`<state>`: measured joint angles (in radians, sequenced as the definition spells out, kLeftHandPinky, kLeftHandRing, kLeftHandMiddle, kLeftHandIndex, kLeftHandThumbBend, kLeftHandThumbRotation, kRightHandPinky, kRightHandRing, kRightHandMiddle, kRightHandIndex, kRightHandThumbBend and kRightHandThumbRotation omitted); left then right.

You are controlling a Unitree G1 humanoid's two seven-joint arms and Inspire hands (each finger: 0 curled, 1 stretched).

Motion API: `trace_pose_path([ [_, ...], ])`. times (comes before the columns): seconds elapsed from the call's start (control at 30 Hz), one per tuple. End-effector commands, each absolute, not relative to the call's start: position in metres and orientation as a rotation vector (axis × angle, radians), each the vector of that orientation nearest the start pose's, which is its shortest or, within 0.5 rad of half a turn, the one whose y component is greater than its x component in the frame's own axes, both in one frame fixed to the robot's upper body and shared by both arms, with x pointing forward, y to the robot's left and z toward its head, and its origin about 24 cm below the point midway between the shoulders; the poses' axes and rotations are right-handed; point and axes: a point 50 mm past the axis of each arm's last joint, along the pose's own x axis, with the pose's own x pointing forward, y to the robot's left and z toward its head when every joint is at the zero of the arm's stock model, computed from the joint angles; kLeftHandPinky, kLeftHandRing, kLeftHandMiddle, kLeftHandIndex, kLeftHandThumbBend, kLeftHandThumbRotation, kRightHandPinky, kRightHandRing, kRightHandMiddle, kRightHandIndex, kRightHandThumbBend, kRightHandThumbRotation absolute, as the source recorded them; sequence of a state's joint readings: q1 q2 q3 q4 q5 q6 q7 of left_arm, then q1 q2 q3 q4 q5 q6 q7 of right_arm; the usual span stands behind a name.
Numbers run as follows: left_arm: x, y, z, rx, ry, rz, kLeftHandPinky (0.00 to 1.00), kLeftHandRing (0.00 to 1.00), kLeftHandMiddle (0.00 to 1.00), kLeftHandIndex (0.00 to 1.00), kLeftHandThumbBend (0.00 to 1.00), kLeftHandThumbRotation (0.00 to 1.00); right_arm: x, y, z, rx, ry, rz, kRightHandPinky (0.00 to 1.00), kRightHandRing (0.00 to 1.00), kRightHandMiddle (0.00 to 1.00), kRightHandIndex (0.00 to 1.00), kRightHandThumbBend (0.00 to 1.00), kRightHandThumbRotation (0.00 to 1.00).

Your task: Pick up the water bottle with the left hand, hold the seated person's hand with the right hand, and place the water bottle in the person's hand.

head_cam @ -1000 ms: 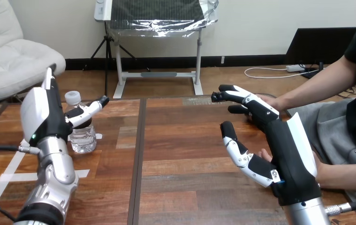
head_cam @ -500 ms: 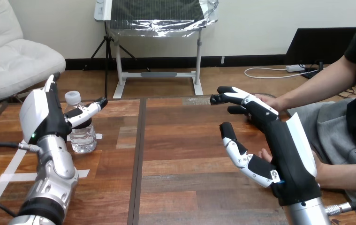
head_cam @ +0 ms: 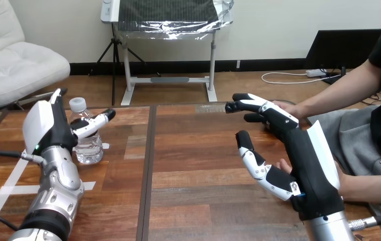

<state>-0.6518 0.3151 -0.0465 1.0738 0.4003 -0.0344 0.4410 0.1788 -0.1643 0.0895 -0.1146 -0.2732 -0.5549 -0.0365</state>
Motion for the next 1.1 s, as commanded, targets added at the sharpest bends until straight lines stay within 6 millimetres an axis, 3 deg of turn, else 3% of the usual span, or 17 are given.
trace_pose_path([
  [0.0,0.3663,0.2299,0.0593,0.812,0.148,0.370,0.76,0.88,0.91,0.90,0.94,0.52,0.2142,-0.1472,0.0966,-0.403,-0.587,0.152,0.74,0.81,0.82,0.68,0.21,0.00],
  [1.07,0.3634,0.2271,0.0508,0.832,0.186,0.337,0.75,0.87,0.91,0.91,0.92,0.54,0.2138,-0.1506,0.0969,-0.428,-0.571,0.159,0.73,0.79,0.81,0.66,0.22,0.00],
])
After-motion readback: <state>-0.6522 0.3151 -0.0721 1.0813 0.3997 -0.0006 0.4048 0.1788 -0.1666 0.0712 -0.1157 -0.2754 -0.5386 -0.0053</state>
